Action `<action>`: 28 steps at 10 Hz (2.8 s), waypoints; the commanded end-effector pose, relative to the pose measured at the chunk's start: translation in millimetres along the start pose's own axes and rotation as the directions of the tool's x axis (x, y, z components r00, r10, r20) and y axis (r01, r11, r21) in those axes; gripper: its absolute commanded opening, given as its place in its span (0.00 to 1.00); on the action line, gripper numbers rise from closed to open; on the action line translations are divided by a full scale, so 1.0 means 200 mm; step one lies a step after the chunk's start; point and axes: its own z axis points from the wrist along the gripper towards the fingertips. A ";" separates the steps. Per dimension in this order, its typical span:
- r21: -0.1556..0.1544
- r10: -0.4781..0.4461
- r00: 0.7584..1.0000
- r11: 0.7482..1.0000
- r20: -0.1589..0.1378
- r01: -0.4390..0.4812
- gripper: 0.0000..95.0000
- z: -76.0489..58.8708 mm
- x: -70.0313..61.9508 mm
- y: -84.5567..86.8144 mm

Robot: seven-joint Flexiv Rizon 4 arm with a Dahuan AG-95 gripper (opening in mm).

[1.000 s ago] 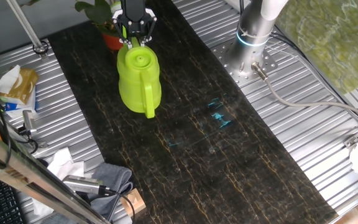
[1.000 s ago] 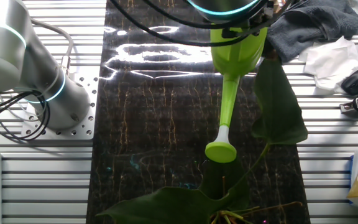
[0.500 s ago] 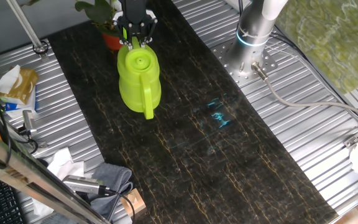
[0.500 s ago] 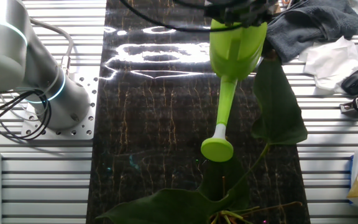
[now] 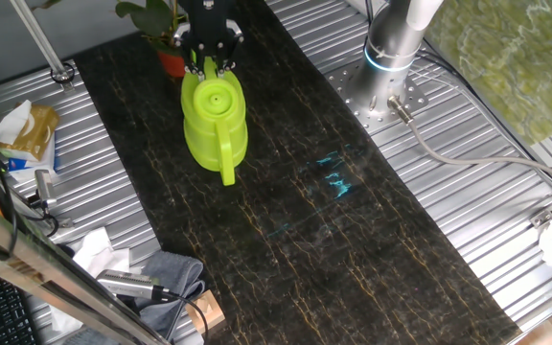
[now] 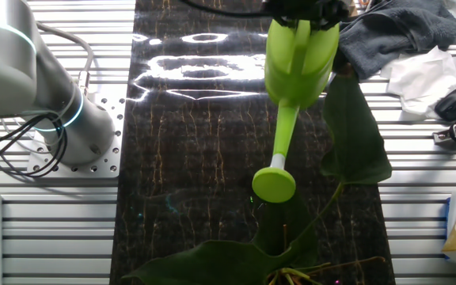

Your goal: Water the plant

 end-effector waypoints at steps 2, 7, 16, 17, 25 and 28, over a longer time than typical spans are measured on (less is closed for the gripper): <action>-0.026 0.009 0.997 1.000 -0.080 -0.011 0.00 0.04 -0.03 -0.01; -0.035 0.008 0.991 0.999 -0.130 -0.012 0.00 0.12 -0.09 -0.03; -0.044 0.003 0.988 0.999 -0.156 -0.010 0.00 0.26 -0.20 -0.03; -0.046 0.003 0.988 0.999 -0.156 -0.011 0.00 0.27 -0.21 -0.03; -0.048 0.015 0.982 0.999 -0.190 -0.025 0.00 0.40 -0.27 0.01; -0.047 0.018 0.978 0.998 -0.208 -0.028 0.00 0.44 -0.29 0.01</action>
